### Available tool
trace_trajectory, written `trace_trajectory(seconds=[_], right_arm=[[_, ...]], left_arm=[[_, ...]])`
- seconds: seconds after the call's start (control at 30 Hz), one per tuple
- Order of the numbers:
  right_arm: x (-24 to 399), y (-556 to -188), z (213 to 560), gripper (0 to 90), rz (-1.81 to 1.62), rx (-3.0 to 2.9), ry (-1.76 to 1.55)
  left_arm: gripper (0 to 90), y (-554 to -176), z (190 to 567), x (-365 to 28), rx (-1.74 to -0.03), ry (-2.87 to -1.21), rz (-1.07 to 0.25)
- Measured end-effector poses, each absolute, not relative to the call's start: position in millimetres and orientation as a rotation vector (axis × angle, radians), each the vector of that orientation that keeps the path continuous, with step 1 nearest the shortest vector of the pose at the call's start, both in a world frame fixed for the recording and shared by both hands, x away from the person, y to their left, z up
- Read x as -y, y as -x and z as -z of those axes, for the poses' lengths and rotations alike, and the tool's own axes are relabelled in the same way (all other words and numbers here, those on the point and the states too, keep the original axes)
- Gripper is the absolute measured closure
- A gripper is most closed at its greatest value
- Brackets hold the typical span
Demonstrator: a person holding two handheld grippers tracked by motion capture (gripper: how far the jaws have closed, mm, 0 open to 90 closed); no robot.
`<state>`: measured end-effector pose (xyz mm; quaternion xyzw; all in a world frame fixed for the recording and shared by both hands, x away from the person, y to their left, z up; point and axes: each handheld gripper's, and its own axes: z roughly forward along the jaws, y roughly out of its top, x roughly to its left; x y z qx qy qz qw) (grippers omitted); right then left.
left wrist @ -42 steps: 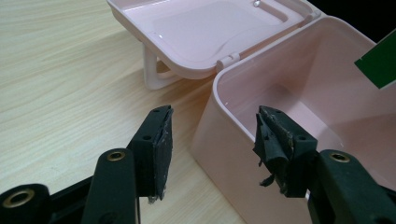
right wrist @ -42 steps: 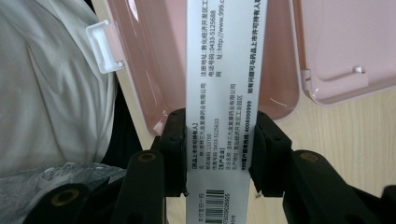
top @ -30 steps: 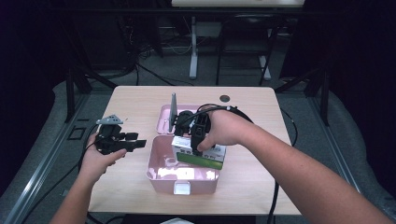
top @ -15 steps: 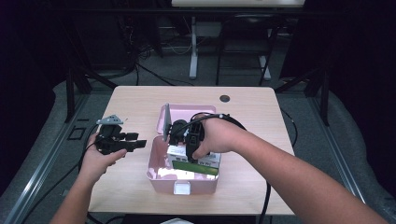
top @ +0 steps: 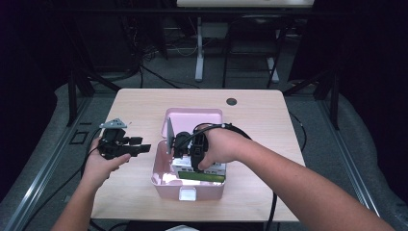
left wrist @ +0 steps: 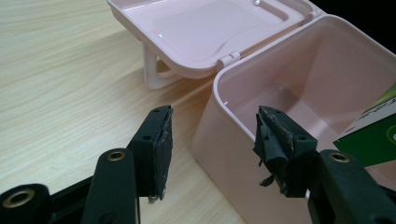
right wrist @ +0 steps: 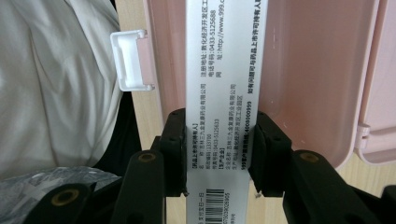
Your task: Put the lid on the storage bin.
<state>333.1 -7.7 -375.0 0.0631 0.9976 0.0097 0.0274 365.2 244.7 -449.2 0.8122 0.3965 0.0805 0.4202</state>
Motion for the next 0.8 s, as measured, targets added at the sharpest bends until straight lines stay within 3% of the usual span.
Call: trace_trajectory(seconds=[0.8], right_arm=[[4.5, -331.8, 407.6, 61.7, -0.006, -3.129, -0.137]], left_arm=[[46.3, -366.2, 449.9, -245.5, -0.992, -2.038, -0.198]])
